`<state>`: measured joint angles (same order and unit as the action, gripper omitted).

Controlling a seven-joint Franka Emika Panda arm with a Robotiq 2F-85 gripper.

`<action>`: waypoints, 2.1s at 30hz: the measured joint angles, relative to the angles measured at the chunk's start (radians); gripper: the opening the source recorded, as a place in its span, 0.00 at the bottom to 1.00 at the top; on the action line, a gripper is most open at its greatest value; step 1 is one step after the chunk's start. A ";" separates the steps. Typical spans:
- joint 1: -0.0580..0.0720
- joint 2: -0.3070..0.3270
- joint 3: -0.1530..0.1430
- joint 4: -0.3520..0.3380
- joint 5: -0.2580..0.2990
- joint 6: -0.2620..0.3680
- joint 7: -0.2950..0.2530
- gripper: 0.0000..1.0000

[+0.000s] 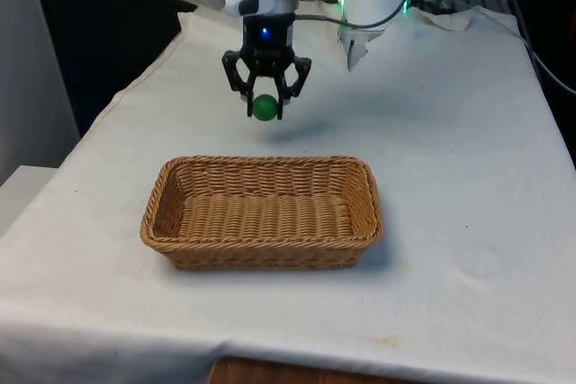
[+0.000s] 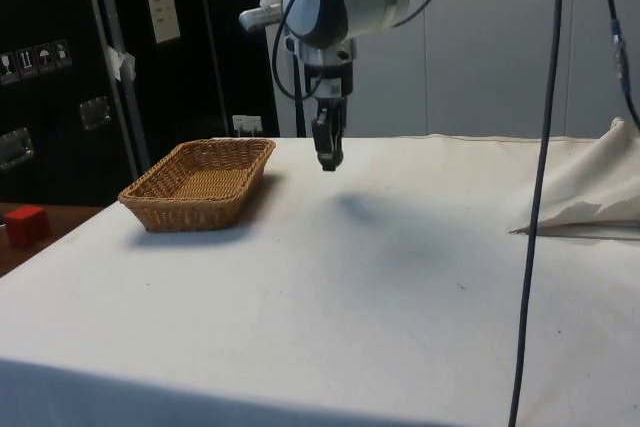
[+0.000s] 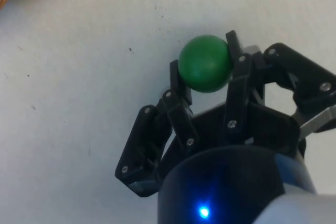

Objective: Pick up the ball and place it into the basket.

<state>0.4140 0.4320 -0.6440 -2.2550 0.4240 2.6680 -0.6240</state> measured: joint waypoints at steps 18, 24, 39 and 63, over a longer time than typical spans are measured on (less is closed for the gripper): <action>0.001 -0.060 -0.045 0.083 -0.078 -0.141 0.029 0.00; 0.001 -0.087 -0.056 0.113 -0.098 -0.194 0.036 0.00; 0.001 -0.112 -0.070 0.198 -0.140 -0.315 0.061 0.00; 0.001 0.056 -0.030 0.455 -0.122 -0.432 0.127 0.00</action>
<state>0.4150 0.4880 -0.6740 -1.8000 0.3020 2.2360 -0.4970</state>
